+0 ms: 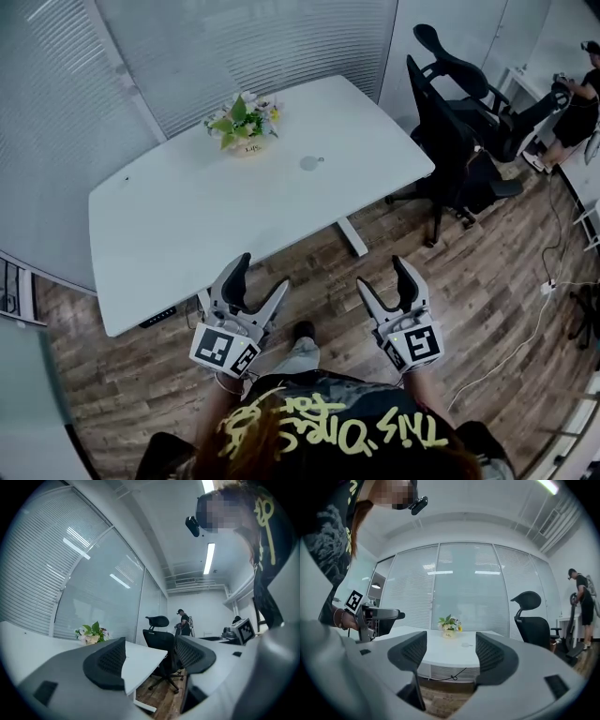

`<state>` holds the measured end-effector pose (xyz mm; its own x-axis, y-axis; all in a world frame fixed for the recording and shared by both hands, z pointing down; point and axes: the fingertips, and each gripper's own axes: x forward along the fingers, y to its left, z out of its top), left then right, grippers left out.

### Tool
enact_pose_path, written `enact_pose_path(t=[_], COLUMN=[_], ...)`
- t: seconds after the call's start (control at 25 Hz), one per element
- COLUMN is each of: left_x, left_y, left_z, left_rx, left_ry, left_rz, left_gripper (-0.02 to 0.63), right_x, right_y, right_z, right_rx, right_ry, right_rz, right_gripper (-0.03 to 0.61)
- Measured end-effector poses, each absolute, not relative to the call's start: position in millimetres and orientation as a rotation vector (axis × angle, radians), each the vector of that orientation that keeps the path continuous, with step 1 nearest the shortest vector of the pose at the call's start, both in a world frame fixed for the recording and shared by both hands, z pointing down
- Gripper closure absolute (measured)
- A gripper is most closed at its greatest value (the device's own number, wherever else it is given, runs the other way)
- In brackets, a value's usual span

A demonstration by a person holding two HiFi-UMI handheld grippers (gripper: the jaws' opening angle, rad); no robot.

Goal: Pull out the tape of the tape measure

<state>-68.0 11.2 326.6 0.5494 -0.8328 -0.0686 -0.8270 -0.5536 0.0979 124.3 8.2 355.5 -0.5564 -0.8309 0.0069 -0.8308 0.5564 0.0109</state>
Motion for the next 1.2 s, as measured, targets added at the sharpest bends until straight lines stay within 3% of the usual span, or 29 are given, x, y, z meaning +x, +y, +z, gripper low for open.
enact_pose_path(t=[0.64,1.2], left_x=[-94.8,-90.5], left_y=[-111.5,-141.3], left_z=[334.4,345.9], left_rx=[2.733,2.762], left_ry=[-1.345,-1.298], left_rz=[-0.139,-0.088], left_gripper=[0.287,0.288], right_x=[90.2,90.5], right_y=[-100.1,-118.3], right_z=[356.9,364.9], right_rx=[1.527,1.514], right_ry=[-2.708,-2.675], right_rz=[0.005,-0.042], right_gripper=[0.272,0.272])
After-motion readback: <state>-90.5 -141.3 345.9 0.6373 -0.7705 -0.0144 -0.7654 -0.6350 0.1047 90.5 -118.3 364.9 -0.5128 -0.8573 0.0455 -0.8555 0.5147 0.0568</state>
